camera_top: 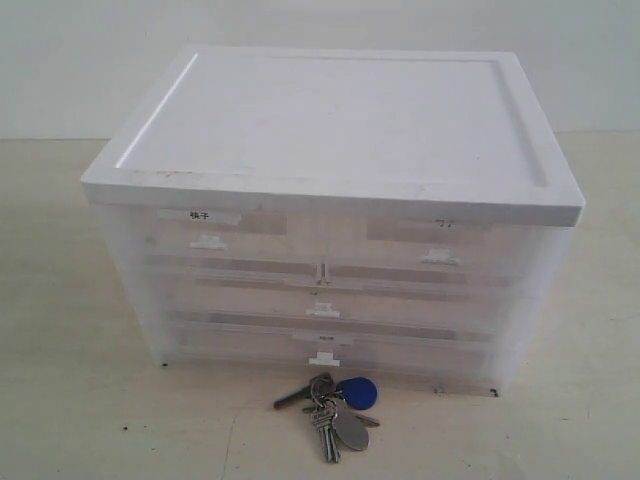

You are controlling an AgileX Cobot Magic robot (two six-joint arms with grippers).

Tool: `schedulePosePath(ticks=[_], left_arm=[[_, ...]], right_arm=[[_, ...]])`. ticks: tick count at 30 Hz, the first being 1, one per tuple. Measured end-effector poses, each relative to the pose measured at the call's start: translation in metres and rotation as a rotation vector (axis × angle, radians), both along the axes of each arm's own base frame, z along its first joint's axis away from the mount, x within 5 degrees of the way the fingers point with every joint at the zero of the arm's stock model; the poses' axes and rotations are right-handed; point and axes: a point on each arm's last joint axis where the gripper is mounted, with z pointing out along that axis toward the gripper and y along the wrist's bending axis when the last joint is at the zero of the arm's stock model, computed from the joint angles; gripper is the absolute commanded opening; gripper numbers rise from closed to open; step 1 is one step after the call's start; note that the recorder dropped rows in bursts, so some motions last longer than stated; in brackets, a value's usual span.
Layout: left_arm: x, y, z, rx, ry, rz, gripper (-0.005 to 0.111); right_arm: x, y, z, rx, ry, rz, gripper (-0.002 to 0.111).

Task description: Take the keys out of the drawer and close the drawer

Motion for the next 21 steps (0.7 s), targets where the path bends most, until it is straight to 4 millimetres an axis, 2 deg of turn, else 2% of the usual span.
schedulePosePath(ticks=[6, 14, 21], left_arm=[[-0.0014, 0.0038, -0.0103, 0.001, 0.114, 0.065, 0.005], [-0.0016, 0.0043, -0.0109, 0.005, 0.121, 0.072, 0.005], [-0.0017, 0.0069, -0.0108, 0.104, 0.121, 0.087, 0.005]], right_arm=[[0.0, 0.0, 0.0, 0.0, 0.0, 0.0, 0.0], [0.0, 0.0, 0.0, 0.0, 0.0, 0.0, 0.0], [0.0, 0.0, 0.0, 0.0, 0.0, 0.0, 0.0]])
